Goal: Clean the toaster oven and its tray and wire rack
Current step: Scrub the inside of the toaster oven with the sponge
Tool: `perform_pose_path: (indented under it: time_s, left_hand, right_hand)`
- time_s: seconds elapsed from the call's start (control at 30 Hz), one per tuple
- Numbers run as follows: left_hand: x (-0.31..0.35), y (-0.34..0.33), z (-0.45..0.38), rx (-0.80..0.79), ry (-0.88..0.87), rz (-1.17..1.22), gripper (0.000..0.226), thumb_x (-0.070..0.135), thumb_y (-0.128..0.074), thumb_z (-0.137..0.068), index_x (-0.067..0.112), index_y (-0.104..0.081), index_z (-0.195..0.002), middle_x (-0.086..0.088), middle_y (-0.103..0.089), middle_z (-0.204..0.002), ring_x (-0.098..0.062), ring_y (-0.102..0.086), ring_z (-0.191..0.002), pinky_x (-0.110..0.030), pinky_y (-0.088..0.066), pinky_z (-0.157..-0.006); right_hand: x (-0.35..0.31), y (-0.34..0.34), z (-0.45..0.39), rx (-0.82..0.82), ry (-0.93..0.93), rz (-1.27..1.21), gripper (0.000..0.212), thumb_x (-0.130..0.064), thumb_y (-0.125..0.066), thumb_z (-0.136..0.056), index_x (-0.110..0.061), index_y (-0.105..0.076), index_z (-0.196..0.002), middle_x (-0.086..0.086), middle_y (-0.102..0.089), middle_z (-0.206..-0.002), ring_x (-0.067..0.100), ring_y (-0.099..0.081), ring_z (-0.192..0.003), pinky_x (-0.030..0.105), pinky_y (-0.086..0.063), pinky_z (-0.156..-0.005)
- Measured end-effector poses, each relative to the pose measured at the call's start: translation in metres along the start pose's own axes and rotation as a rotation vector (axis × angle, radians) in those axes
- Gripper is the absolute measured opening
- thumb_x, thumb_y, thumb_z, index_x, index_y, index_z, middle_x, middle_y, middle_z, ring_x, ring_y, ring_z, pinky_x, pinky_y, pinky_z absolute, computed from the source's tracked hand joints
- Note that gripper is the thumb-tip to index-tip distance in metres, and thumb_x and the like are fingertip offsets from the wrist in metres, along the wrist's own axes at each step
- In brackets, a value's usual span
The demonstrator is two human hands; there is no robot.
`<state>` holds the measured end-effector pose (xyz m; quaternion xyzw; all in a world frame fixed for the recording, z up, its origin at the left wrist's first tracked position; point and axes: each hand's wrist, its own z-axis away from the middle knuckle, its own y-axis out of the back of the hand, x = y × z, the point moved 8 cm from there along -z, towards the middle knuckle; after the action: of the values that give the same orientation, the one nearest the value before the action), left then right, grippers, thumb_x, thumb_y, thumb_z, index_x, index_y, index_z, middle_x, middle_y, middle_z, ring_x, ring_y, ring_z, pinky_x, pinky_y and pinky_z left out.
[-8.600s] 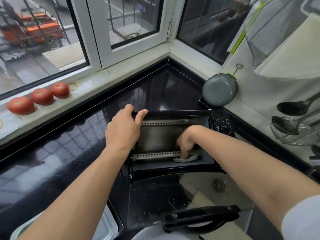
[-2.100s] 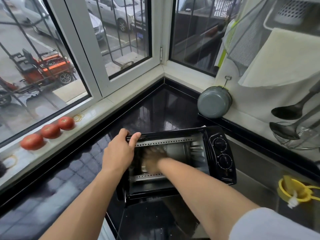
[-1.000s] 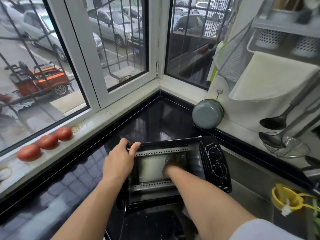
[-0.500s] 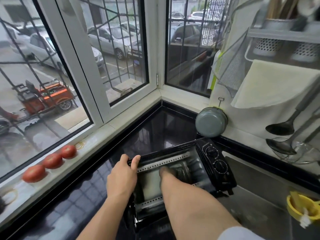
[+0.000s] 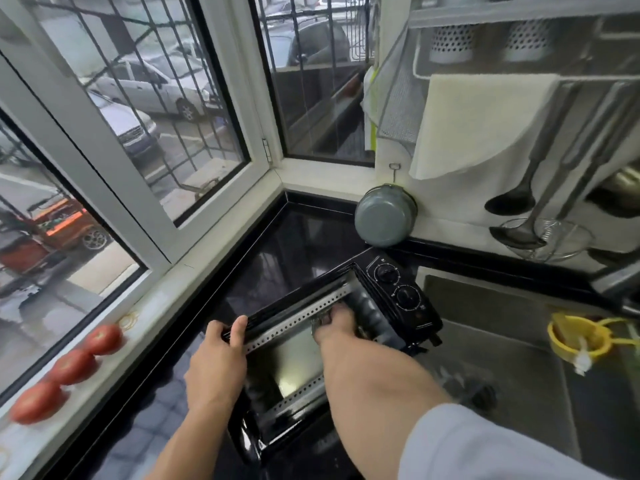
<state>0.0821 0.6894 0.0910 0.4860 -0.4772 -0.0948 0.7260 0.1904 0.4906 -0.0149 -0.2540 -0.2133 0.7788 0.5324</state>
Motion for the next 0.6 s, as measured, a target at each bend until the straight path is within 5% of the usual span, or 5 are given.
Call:
perform_pose_path:
  time_s: [0.1,0.23,0.53,0.6]
  left_hand:
    - [0.003,0.000,0.003,-0.006,-0.013,-0.008,0.041,0.073,-0.033,-0.100,0.033,-0.041,-0.106,-0.001,-0.054,-0.085,-0.027,-0.048,-0.085,-0.044,-0.039,-0.082]
    - [0.003,0.002,0.002,0.008,-0.012,0.000,0.043,0.073,-0.033,-0.099,0.031,-0.045,-0.105,0.002,-0.053,-0.080,-0.028,-0.050,-0.084,-0.044,-0.040,-0.081]
    - [0.001,0.001,0.002,0.031,-0.018,-0.009,0.048,0.075,-0.033,-0.098,0.030,-0.049,-0.105,0.006,-0.051,-0.074,-0.029,-0.049,-0.079,-0.042,-0.039,-0.079]
    - [0.001,0.001,0.003,0.032,-0.021,-0.011,0.046,0.075,-0.033,-0.098,0.032,-0.047,-0.104,0.008,-0.050,-0.073,-0.029,-0.049,-0.079,-0.042,-0.039,-0.078]
  right_hand:
    - [0.001,0.006,-0.003,0.001,0.009,-0.078,0.033,-0.018,-0.044,-0.099,-0.024,-0.049,-0.067,-0.009,-0.047,-0.043,0.005,-0.038,-0.044,0.017,-0.032,-0.041]
    - [0.000,0.010,-0.009,0.012,0.027,-0.114,0.034,-0.031,-0.033,-0.099,-0.022,-0.054,-0.073,-0.008,-0.048,-0.065,0.010,-0.038,-0.058,0.025,-0.029,-0.059]
    - [0.002,0.002,-0.016,-0.059,-0.018,-0.027,0.034,-0.031,-0.033,-0.100,-0.027,-0.046,-0.069,-0.011,-0.036,-0.048,0.008,-0.025,-0.045,0.024,-0.017,-0.049]
    - [0.003,0.004,-0.017,-0.062,-0.006,-0.039,0.034,-0.034,-0.033,-0.102,-0.024,-0.052,-0.076,-0.009,-0.044,-0.057,0.008,-0.034,-0.049,0.022,-0.024,-0.054]
